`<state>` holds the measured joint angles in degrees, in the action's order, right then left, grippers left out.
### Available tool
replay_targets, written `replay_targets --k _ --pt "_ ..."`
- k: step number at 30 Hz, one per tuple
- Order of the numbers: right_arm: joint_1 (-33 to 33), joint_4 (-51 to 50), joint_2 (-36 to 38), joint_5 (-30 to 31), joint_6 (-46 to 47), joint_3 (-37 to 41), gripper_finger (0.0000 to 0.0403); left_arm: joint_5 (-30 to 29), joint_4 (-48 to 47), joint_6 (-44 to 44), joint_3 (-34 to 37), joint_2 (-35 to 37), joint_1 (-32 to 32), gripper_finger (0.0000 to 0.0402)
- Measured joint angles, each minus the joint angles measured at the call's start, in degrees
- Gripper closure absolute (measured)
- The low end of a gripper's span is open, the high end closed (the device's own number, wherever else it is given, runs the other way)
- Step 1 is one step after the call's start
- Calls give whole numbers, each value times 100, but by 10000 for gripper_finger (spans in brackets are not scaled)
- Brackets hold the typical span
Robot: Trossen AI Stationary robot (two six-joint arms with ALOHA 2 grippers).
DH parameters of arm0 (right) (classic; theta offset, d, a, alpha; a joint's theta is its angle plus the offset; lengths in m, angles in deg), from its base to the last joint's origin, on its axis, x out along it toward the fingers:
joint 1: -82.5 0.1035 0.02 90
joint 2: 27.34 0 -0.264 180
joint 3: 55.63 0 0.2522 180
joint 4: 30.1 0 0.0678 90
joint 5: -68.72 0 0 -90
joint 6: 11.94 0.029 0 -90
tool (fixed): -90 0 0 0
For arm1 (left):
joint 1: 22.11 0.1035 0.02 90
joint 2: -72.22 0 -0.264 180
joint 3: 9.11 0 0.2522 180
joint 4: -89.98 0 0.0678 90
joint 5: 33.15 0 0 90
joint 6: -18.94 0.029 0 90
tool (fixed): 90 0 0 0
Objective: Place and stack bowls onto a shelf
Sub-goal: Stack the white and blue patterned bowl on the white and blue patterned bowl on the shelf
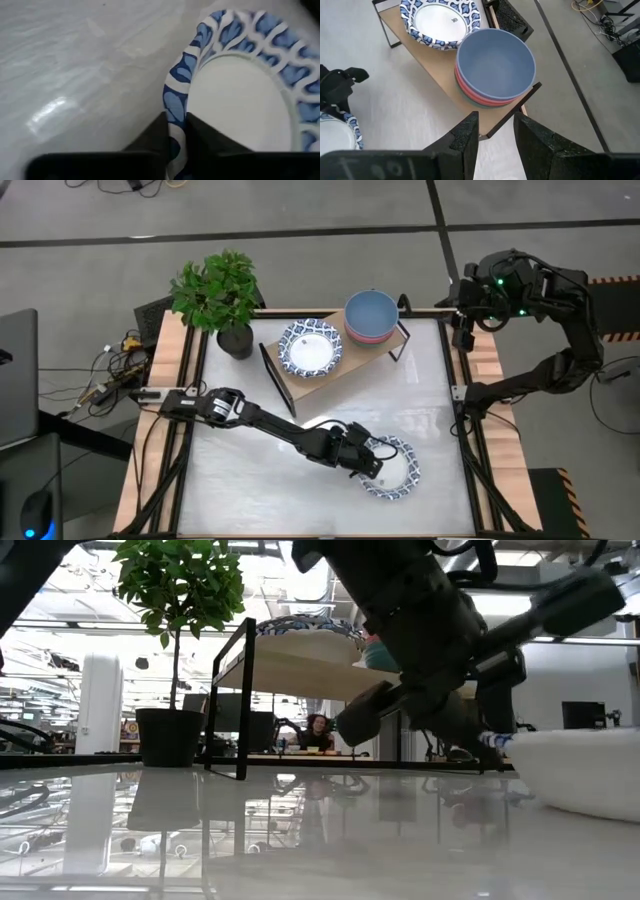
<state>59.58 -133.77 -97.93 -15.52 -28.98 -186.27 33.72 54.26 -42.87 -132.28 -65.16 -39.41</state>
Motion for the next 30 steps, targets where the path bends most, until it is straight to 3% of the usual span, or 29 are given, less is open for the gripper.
replay_targets --k 2,9,12,18,22,30 --pt "0 2 0 0 -5 0 253 7 42 -145 -2 41 -5 388" --pt "0 4 0 2 -108 0 253 -61 -16 -18 -385 313 -5 400" --pt "0 7 0 2 -107 0 253 -246 -483 286 -994 404 13 401" --pt "0 7 14 2 -125 0 253 -814 -2367 801 -2578 455 69 401" --pt "0 -1 25 15 -149 0 253 -1271 -2286 794 -2005 1255 116 401" --pt "0 -4 186 35 -146 0 253 -2981 -3785 371 -1937 2389 184 401"
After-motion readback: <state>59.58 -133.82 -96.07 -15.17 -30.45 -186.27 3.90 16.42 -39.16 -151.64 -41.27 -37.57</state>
